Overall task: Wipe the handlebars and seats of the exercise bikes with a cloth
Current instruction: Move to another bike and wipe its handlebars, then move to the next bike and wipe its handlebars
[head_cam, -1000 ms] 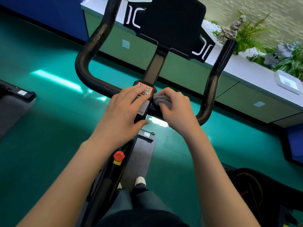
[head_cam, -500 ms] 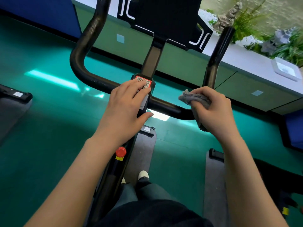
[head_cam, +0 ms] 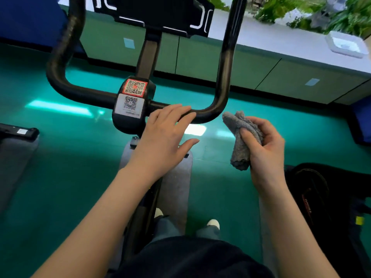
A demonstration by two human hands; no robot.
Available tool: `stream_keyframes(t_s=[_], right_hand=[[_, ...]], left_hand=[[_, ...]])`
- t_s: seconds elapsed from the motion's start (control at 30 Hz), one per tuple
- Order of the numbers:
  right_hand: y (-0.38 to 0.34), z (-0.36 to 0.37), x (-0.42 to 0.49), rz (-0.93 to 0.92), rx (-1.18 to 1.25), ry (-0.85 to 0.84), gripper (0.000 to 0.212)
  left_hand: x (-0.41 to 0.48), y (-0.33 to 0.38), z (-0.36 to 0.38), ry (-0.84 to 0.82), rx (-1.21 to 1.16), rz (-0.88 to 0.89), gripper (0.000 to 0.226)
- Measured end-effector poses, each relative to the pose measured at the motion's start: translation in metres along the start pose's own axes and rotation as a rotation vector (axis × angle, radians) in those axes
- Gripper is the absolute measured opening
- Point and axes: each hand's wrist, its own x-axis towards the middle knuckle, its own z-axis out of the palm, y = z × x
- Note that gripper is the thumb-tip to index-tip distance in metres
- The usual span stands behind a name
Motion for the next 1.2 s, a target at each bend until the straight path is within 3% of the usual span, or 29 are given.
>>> stream_keyframes(t_s=[0.13, 0.27, 0.43, 0.67, 0.9, 1.2], right_hand=[[0.02, -0.048, -0.005, 0.037, 0.019, -0.026, 0.032], [0.042, -0.115, -0.011, 0.084, 0.06, 0.0, 0.023], [0.076, -0.222, -0.03, 0.145, 0.037, 0.051, 0.036], [0.102, -0.347, -0.046, 0.226, 0.006, 0.269, 0.028], [0.124, -0.375, -0.028, 0.314, 0.069, 0.335, 0.029], [0.141, -0.347, 0.086, 0.294, -0.053, 0.109, 0.03]], left_hand=[[0.006, 0.043, 0.027, -0.023, 0.021, -0.003, 0.054], [0.016, 0.097, 0.066, -0.028, 0.019, 0.033, 0.053], [0.035, 0.171, 0.148, -0.226, 0.06, 0.063, 0.057], [0.057, 0.239, 0.239, -0.496, 0.131, 0.103, 0.053], [0.067, 0.249, 0.264, -0.572, 0.173, 0.056, 0.055], [0.16, 0.213, 0.284, -0.478, 0.114, -0.095, 0.054]])
